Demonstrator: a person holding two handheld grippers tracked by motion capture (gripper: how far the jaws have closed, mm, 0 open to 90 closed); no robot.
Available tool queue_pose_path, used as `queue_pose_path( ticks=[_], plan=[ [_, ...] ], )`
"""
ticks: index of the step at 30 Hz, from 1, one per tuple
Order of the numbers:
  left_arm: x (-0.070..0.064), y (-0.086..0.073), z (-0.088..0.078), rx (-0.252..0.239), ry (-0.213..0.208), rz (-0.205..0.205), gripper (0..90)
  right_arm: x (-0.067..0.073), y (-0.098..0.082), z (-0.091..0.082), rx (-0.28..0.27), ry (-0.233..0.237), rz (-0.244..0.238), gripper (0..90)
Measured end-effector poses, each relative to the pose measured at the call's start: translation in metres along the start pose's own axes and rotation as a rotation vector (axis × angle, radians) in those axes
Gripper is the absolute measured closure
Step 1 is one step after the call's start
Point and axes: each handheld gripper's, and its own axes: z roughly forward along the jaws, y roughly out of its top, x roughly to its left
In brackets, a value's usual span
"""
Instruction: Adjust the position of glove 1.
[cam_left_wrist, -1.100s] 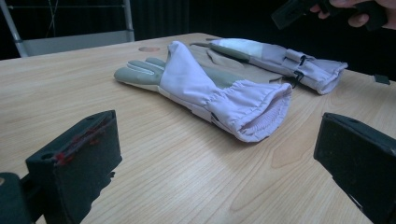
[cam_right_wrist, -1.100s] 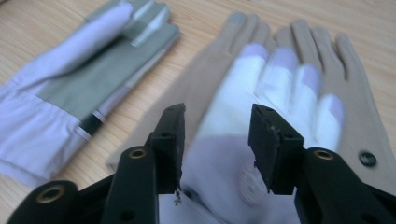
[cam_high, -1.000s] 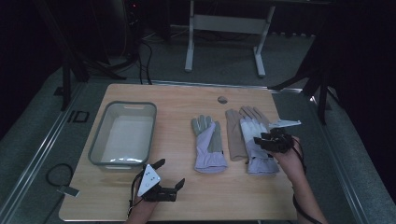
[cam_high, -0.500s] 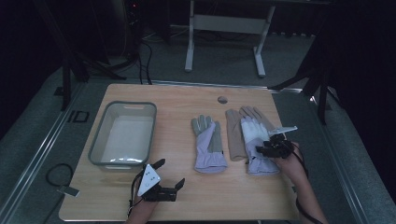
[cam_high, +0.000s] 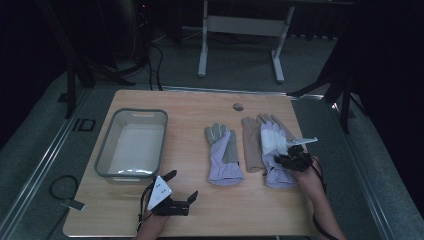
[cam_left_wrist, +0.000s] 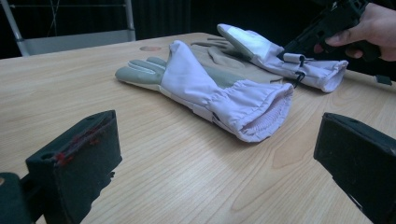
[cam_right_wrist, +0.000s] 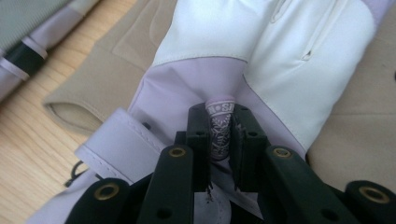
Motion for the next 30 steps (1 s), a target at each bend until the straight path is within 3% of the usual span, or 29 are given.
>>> queue_pose_path(
  ticks=[7, 20, 30],
  plan=[
    [0.000, 0.000, 0.000, 0.000, 0.001, -0.001, 0.6, -0.002, 0.003, -0.021, -0.039, 0.050, 0.051, 81.0],
    [0.000, 0.000, 0.000, 0.001, 0.004, 0.002, 0.6, 0.010, 0.036, -0.071, -0.141, 0.091, 0.032, 81.1],
    [-0.001, 0.000, 0.000, 0.000, 0.003, 0.005, 0.6, 0.033, 0.064, -0.082, -0.173, 0.104, -0.020, 81.1]
  ],
)
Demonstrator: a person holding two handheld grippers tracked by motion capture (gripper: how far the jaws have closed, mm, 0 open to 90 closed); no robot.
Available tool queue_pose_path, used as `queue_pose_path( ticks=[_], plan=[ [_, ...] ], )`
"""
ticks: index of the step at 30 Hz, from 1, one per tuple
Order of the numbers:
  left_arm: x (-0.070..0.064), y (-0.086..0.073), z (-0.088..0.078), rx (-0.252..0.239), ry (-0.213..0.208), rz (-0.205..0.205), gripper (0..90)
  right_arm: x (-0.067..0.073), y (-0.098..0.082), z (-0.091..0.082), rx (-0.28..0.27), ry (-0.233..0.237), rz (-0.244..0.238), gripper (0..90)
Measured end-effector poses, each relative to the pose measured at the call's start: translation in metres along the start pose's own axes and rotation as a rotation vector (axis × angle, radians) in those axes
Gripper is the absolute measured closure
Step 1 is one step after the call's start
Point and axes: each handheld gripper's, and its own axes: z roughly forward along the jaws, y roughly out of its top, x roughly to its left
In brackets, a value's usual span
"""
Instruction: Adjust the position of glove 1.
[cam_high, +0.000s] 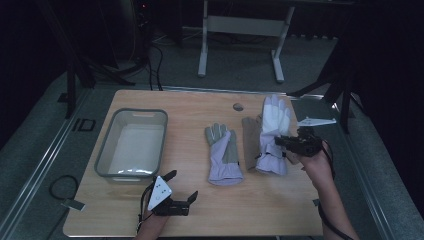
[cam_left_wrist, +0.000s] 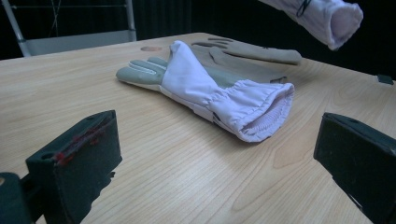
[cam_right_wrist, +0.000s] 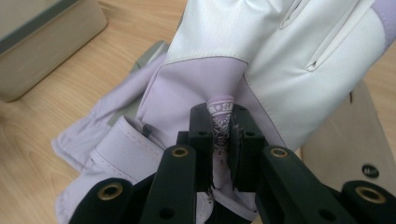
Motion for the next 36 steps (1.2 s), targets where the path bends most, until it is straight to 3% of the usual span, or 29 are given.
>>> queue_pose_path(
  ticks=[3, 4, 7, 8, 12, 19, 22, 30, 36],
  plan=[
    [0.000, 0.000, 0.000, 0.001, 0.000, 0.002, 0.6, 0.008, 0.007, 0.003, 0.000, 0.012, -0.013, 81.0],
    [0.000, 0.000, 0.000, 0.001, 0.000, 0.001, 0.6, 0.018, 0.015, 0.009, 0.001, 0.026, -0.017, 81.0],
    [0.000, 0.000, 0.000, 0.001, 0.000, 0.001, 0.6, 0.026, 0.019, 0.013, 0.003, 0.031, -0.030, 81.0],
    [0.000, 0.000, 0.000, 0.001, 0.000, 0.002, 0.6, 0.037, 0.025, 0.020, 0.008, 0.040, -0.039, 80.9],
    [0.000, 0.000, 0.000, -0.001, 0.000, 0.001, 0.6, 0.055, 0.033, 0.034, 0.015, 0.054, -0.042, 80.9],
    [0.000, 0.000, 0.000, 0.000, -0.003, 0.003, 0.6, 0.080, 0.038, 0.059, 0.041, 0.083, -0.044, 80.8],
    [-0.001, 0.000, 0.000, -0.001, -0.004, 0.003, 0.6, 0.093, 0.036, 0.073, 0.076, 0.088, -0.044, 80.9],
    [0.000, 0.000, 0.000, 0.000, -0.006, 0.003, 0.6, 0.106, 0.028, 0.097, 0.150, 0.070, -0.049, 80.7],
    [0.000, 0.000, 0.000, 0.000, -0.004, 0.002, 0.6, 0.103, 0.024, 0.111, 0.184, 0.054, -0.041, 80.5]
  ],
)
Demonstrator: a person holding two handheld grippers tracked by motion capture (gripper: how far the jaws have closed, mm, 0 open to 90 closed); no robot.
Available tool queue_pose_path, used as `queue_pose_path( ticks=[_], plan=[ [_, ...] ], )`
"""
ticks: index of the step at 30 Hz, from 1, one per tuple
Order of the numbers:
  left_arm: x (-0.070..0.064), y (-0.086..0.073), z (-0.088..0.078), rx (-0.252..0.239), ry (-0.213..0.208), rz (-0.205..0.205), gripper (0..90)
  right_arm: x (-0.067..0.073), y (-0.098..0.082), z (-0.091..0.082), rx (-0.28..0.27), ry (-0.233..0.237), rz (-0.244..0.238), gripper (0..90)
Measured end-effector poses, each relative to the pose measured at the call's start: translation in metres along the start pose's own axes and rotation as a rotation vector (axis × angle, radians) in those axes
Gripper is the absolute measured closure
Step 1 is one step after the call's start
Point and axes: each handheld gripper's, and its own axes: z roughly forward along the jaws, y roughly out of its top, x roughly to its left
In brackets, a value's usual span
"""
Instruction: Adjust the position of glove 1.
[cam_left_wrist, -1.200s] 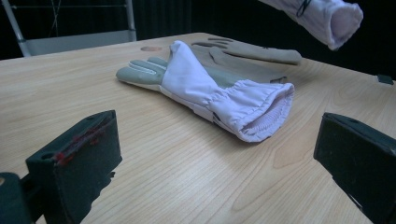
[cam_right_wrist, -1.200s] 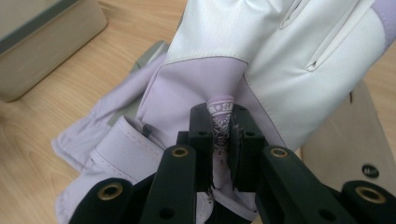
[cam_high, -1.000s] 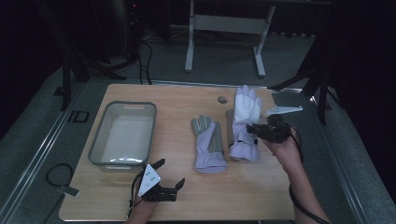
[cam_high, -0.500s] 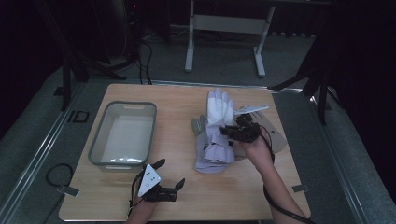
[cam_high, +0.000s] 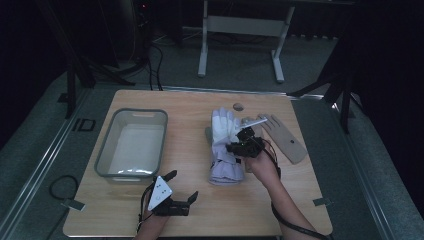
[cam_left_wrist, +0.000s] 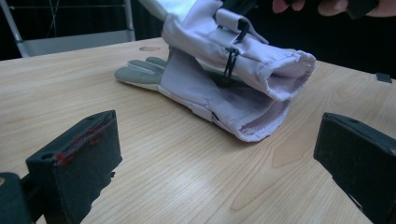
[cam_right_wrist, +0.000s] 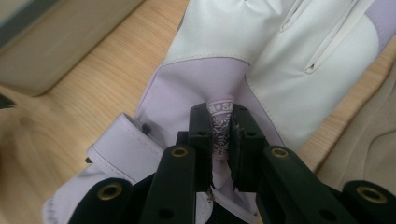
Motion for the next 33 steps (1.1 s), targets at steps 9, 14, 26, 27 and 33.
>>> queue_pose_path(
  ticks=[9, 14, 26, 27, 33],
  plan=[
    [0.000, 0.000, 0.000, 0.001, 0.000, 0.002, 0.6, -0.006, -0.007, 0.030, 0.060, -0.025, -0.001, 79.1],
    [0.000, 0.000, 0.000, 0.004, 0.004, 0.004, 0.6, -0.005, -0.013, 0.039, 0.069, -0.018, -0.008, 78.8],
    [0.001, 0.000, 0.000, 0.010, 0.004, -0.004, 0.6, -0.002, -0.015, 0.017, -0.014, 0.023, -0.063, 45.9],
    [0.001, 0.000, 0.001, 0.011, 0.006, -0.007, 0.6, -0.003, -0.016, 0.013, -0.025, 0.021, -0.072, 40.8],
    [0.002, 0.002, 0.004, 0.052, -0.008, -0.012, 0.7, -0.015, -0.027, -0.010, -0.120, 0.093, -0.095, 23.7]
  ],
)
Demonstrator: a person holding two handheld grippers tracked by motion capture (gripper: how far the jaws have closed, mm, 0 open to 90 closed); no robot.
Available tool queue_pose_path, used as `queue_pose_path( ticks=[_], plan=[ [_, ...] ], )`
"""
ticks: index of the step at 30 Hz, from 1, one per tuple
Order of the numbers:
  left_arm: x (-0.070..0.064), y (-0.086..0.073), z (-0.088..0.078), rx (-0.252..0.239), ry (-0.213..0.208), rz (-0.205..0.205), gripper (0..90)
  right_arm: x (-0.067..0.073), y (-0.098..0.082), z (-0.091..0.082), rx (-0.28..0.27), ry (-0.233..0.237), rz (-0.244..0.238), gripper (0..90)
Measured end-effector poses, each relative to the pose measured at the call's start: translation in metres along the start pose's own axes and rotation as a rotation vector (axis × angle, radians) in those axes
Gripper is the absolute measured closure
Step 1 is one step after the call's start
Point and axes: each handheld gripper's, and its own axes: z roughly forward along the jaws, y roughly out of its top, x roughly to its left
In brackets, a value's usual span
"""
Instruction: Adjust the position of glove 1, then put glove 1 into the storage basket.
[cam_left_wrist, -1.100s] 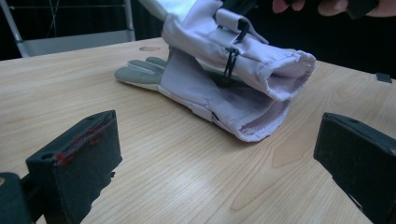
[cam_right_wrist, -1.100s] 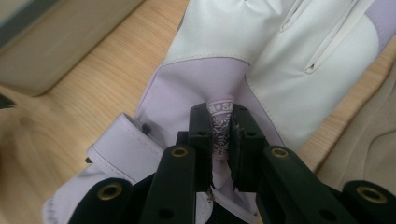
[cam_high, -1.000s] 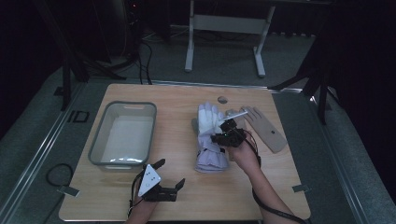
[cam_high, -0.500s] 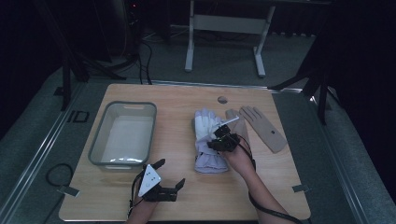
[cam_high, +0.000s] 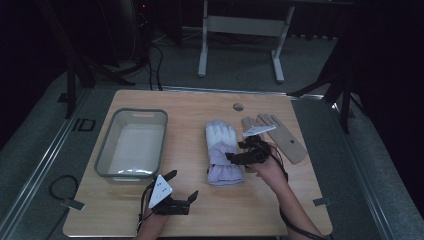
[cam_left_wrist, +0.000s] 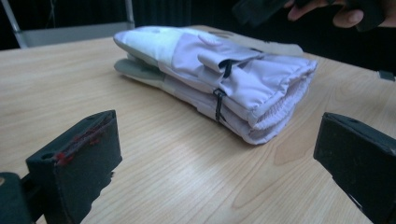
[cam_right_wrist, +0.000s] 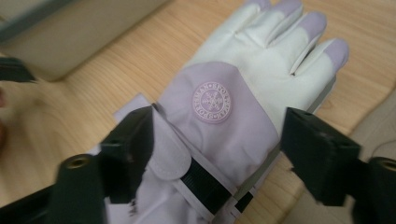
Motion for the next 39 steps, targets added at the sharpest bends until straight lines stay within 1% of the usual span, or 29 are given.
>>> queue_pose_path(
  ticks=[1, 3, 5, 6, 7, 8, 9, 11, 13, 15, 16, 18, 19, 20, 21, 22, 23, 24, 25, 27, 29, 31, 32, 33, 35, 36, 37, 38, 39],
  plan=[
    [0.000, 0.000, 0.000, 0.000, 0.000, 0.000, 0.6, -0.003, -0.003, -0.003, -0.017, 0.023, -0.010, 21.1],
    [0.000, 0.002, 0.004, 0.034, -0.022, 0.005, 0.7, -0.007, -0.008, -0.004, -0.027, 0.043, -0.028, 14.4],
    [0.000, 0.002, 0.005, 0.053, -0.037, 0.015, 0.6, -0.013, -0.014, -0.007, -0.064, 0.080, -0.036, 14.7],
    [0.000, 0.003, 0.006, 0.066, -0.042, 0.013, 0.7, -0.015, -0.017, -0.008, -0.085, 0.086, -0.046, 14.6],
    [0.001, 0.003, 0.007, 0.073, -0.054, 0.006, 0.6, -0.016, -0.020, -0.010, -0.101, 0.073, -0.062, 14.6],
    [0.001, 0.003, 0.007, 0.073, -0.054, 0.006, 0.7, -0.016, -0.020, -0.010, -0.101, 0.073, -0.062, 14.6],
    [0.002, 0.003, 0.007, 0.073, -0.058, 0.005, 0.7, -0.017, -0.024, -0.013, -0.125, 0.057, -0.087, 14.5],
    [0.002, 0.004, 0.008, 0.081, -0.062, 0.005, 2.5, -0.017, -0.030, -0.019, -0.153, 0.026, -0.107, 14.3],
    [0.002, 0.008, 0.009, 0.064, -0.077, -0.009, 2.8, -0.017, -0.034, -0.024, -0.171, 0.001, -0.128, 14.4],
    [-0.001, 0.016, 0.009, 0.060, -0.088, -0.009, 2.8, -0.017, -0.035, -0.028, -0.169, 0.014, -0.121, 14.4],
    [-0.002, 0.020, 0.011, 0.060, -0.094, -0.019, 2.8, -0.018, -0.036, -0.030, -0.179, 0.001, -0.119, 14.4],
    [-0.003, 0.023, 0.012, 0.067, -0.098, -0.027, 2.8, -0.018, -0.036, -0.032, -0.193, -0.001, -0.115, 14.2],
    [-0.003, 0.027, 0.014, 0.076, -0.107, -0.037, 2.6, -0.020, -0.035, -0.035, -0.210, -0.005, -0.082, 13.9],
    [-0.004, 0.031, 0.017, 0.083, -0.123, -0.043, 2.6, -0.020, -0.035, -0.035, -0.210, -0.005, -0.082, 13.9],
    [-0.004, 0.035, 0.019, 0.090, -0.125, -0.045, 2.6, -0.021, -0.034, -0.035, -0.220, -0.006, -0.072, 13.7],
    [-0.005, 0.038, 0.022, 0.097, -0.127, -0.050, 2.6, -0.021, -0.033, -0.035, -0.216, -0.005, -0.050, 13.4],
    [-0.005, 0.042, 0.025, 0.115, -0.131, -0.052, 2.6, -0.022, -0.031, -0.034, -0.206, -0.006, -0.025, 13.3],
    [-0.005, 0.047, 0.029, 0.134, -0.140, -0.069, 2.6, -0.022, -0.029, -0.031, -0.194, -0.006, -0.007, 11.5],
    [-0.005, 0.047, 0.029, 0.134, -0.140, -0.069, 2.6, -0.022, -0.028, -0.028, -0.190, -0.009, -0.012, 9.6],
    [-0.005, 0.055, 0.035, 0.177, -0.129, -0.056, 2.8, -0.021, -0.026, -0.023, -0.188, -0.008, -0.001, 9.9],
    [-0.005, 0.060, 0.039, 0.190, -0.115, -0.054, 5.2, -0.021, -0.025, -0.019, -0.180, -0.013, -0.001, 12.6],
    [-0.007, 0.065, 0.042, 0.183, -0.080, -0.044, 9.9, -0.022, -0.024, -0.015, -0.169, -0.033, 0.005, 17.1],
    [-0.007, 0.065, 0.042, 0.183, -0.080, -0.044, 13.0, -0.022, -0.022, -0.012, -0.160, -0.041, 0.011, 19.1],
    [-0.008, 0.072, 0.046, 0.193, -0.060, -0.047, 14.5, -0.023, -0.021, -0.009, -0.156, -0.051, 0.024, 23.9],
    [-0.008, 0.077, 0.052, 0.218, -0.041, -0.049, 15.2, -0.024, -0.019, -0.005, -0.141, -0.060, 0.043, 32.5],
    [-0.009, 0.078, 0.054, 0.222, -0.028, -0.054, 18.3, -0.025, -0.018, -0.003, -0.144, -0.061, 0.049, 35.8],
    [-0.009, 0.079, 0.056, 0.231, -0.022, -0.057, 20.4, -0.026, -0.018, 0.000, -0.139, -0.060, 0.061, 44.8],
    [-0.009, 0.079, 0.056, 0.231, -0.022, -0.057, 20.7, -0.026, -0.018, 0.000, -0.139, -0.060, 0.061, 44.8],
    [-0.009, 0.080, 0.062, 0.269, -0.006, -0.074, 22.3, -0.028, -0.018, 0.004, -0.119, -0.061, 0.091, 49.1]
  ],
)
